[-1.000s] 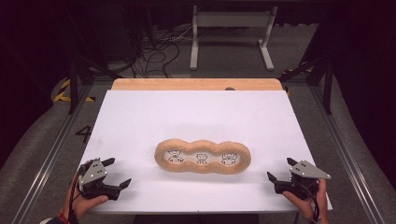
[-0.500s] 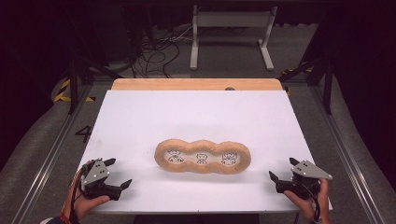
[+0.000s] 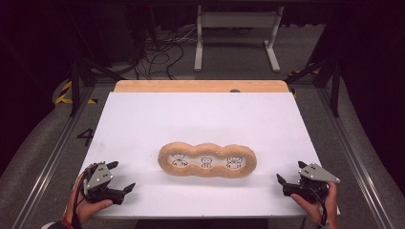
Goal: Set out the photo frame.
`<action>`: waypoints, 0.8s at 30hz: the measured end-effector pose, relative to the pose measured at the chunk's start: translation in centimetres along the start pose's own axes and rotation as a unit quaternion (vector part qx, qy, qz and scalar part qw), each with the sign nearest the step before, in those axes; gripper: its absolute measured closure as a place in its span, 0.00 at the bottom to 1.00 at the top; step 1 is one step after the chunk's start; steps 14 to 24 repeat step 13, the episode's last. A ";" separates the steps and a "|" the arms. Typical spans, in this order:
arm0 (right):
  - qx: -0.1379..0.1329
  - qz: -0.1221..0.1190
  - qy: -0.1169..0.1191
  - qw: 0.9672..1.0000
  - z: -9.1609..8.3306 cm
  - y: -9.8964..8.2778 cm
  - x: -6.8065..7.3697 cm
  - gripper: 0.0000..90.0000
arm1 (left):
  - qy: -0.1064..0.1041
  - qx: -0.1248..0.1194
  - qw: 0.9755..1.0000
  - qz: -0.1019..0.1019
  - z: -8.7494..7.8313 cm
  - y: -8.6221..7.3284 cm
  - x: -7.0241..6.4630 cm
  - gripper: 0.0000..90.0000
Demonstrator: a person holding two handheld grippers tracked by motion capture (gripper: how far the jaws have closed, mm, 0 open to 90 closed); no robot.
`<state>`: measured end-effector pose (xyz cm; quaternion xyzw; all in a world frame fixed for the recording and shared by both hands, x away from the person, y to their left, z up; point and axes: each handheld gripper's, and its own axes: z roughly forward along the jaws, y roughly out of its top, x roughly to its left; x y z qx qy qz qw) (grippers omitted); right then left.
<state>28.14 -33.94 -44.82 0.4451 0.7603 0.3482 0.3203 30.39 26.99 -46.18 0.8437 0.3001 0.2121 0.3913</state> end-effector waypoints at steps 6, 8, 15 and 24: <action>0.006 0.006 0.003 1.000 0.1 -0.2 -0.1 0.13 | -0.003 0.001 1.000 0.004 0.2 0.2 -0.1 0.07; 0.005 0.007 0.001 1.000 0.0 -0.2 -0.1 0.12 | -0.004 0.001 1.000 0.002 0.2 0.2 -0.1 0.07; 0.003 0.017 -0.002 1.000 0.0 -0.4 -0.4 0.12 | -0.004 -0.002 1.000 -0.007 0.3 0.2 0.1 0.07; 0.003 0.017 -0.002 1.000 0.0 -0.4 -0.4 0.12 | -0.004 -0.002 1.000 -0.007 0.3 0.2 0.1 0.07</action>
